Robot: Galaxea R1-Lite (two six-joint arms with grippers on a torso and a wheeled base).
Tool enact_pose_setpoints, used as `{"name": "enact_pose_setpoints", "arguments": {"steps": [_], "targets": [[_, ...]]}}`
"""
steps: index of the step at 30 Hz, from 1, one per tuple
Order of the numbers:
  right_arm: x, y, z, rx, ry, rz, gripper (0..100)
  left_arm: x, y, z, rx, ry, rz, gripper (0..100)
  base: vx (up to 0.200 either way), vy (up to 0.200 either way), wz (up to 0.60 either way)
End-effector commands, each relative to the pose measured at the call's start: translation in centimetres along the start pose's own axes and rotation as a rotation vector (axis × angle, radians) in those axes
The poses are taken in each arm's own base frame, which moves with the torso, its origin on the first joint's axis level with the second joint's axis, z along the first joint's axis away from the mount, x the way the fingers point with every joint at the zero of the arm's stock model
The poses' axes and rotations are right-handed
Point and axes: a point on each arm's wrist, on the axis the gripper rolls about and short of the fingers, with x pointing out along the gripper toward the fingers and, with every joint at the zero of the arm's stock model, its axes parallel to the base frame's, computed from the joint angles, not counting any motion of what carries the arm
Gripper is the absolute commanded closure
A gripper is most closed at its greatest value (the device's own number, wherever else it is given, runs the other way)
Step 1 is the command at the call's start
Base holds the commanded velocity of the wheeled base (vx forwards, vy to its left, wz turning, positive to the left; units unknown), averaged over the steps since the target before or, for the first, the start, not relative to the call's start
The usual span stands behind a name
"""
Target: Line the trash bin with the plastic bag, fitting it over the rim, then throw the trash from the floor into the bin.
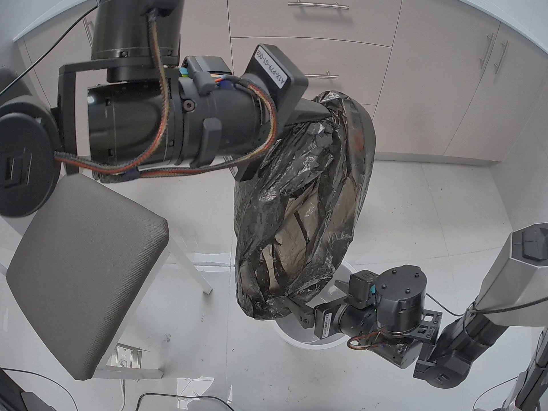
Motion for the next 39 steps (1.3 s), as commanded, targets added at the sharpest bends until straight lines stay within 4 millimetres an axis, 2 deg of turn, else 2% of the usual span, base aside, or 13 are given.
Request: {"name": "enact_pose_setpoints", "arguments": {"steps": [1,11,19,27,28,34,39], "targets": [[1.6,0.1,-1.2,-0.005,0.023,-0.015,0,-0.4,-0.3,0.0,0.001,-0.003,-0.009,100,0.000,0.000,0.00],[2.9,0.8,0.0,0.009,-0.035,0.004,0,-0.4,-0.1,-0.5,-0.001,0.013,-0.004,100,0.000,0.000,0.00],[4.9,1.6,-0.3,0.014,-0.072,-0.038,0,-0.5,-0.2,-0.5,-0.002,0.013,-0.007,100,0.000,0.000,0.00],[5.0,2.1,-0.5,0.012,-0.073,-0.027,0,-0.7,-0.2,-0.6,-0.002,0.017,-0.007,100,0.000,0.000,0.00],[5.0,2.1,-0.4,0.012,-0.074,-0.029,100,-0.7,-0.2,-0.6,-0.002,0.017,-0.007,100,0.000,0.000,0.00],[4.8,2.1,-0.2,0.016,-0.086,-0.025,100,-0.6,-0.1,-0.6,-0.003,0.018,-0.004,100,0.000,0.000,0.00],[3.7,1.7,-0.1,0.015,-0.102,-0.024,100,-0.8,-0.1,-0.7,-0.001,0.021,-0.004,100,0.000,0.000,0.00]]}}
